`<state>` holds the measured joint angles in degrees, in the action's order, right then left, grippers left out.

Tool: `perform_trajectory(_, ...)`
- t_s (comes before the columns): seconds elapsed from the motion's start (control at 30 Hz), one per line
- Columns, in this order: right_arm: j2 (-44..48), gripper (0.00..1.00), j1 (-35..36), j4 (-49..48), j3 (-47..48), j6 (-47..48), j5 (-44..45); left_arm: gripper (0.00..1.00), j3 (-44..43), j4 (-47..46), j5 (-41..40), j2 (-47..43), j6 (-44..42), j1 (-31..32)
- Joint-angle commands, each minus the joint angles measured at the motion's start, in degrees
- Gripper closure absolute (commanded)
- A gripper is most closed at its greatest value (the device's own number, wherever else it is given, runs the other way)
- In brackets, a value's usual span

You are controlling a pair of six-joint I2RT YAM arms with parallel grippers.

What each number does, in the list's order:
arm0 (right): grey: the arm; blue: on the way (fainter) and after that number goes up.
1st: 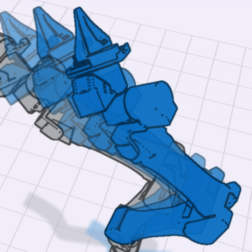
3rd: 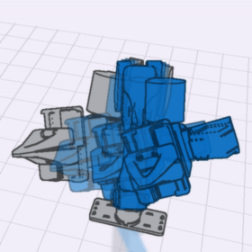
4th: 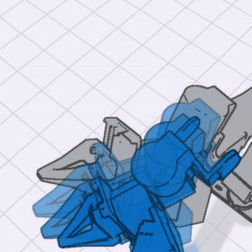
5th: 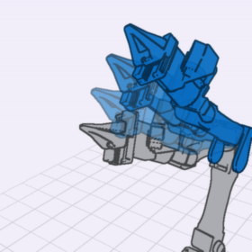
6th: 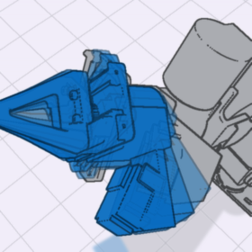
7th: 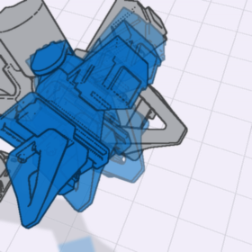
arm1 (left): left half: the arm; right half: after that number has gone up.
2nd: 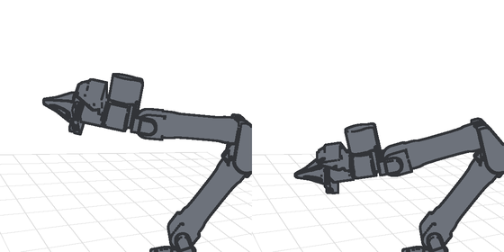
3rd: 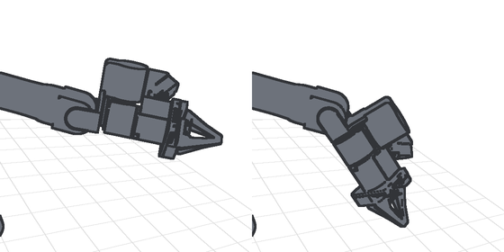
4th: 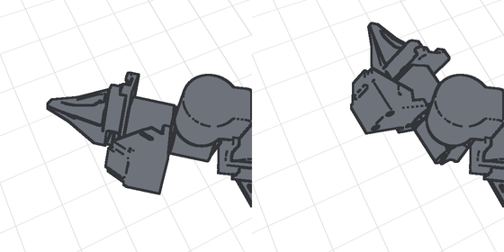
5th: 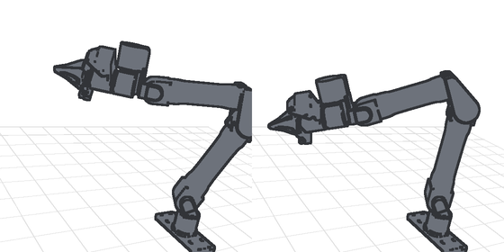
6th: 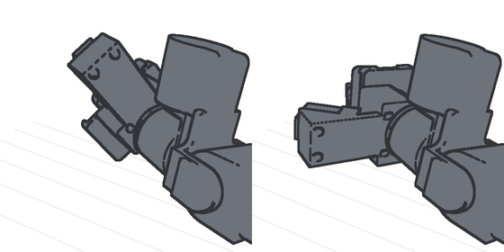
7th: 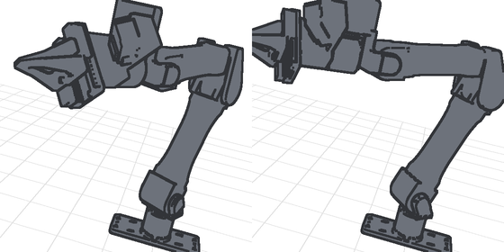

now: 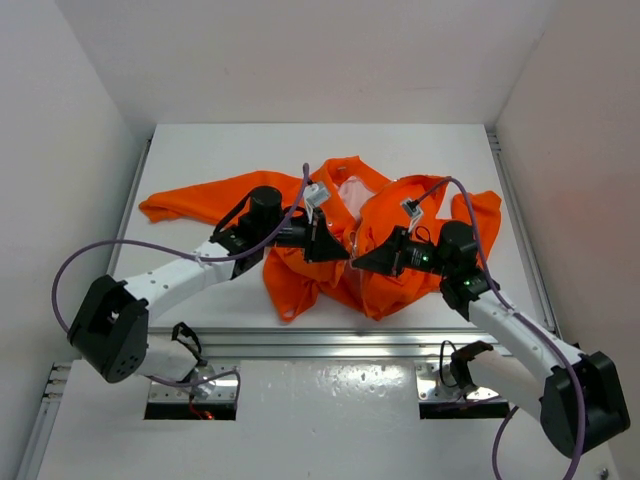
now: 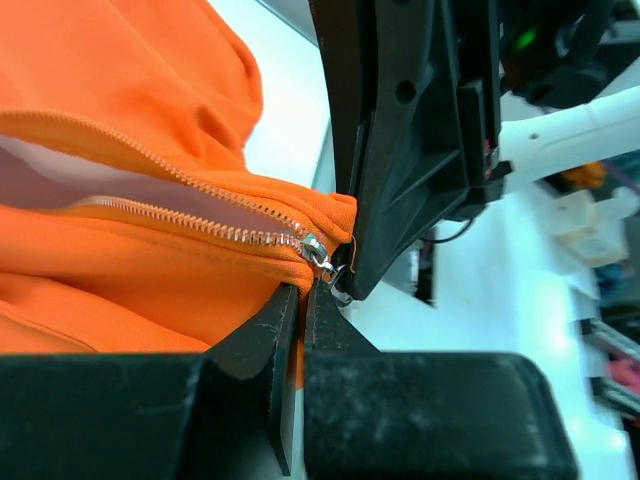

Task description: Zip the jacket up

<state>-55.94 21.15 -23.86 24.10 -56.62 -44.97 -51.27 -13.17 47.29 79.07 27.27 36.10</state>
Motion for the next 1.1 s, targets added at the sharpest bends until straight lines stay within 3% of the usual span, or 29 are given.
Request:
perform_trajectory(0.0, 1.28, 1.0, 0.03, -1.19, 4.9, -3.76, 1.82, 1.0, -1.12, 5.25, -5.01, -2.51, -8.53, 1.43)
perform_trajectory(0.43, -1.98, 1.0, -1.2, 5.13, 11.06, -14.65, 1.99, 1.0, 4.16, 5.96, -23.37, -9.28, -16.1, 5.04)
perform_trajectory(1.07, -3.65, 1.0, -3.48, 9.09, 19.23, -22.74, 2.87, 1.0, 11.45, 3.07, -30.59, -13.85, -24.28, 9.78)
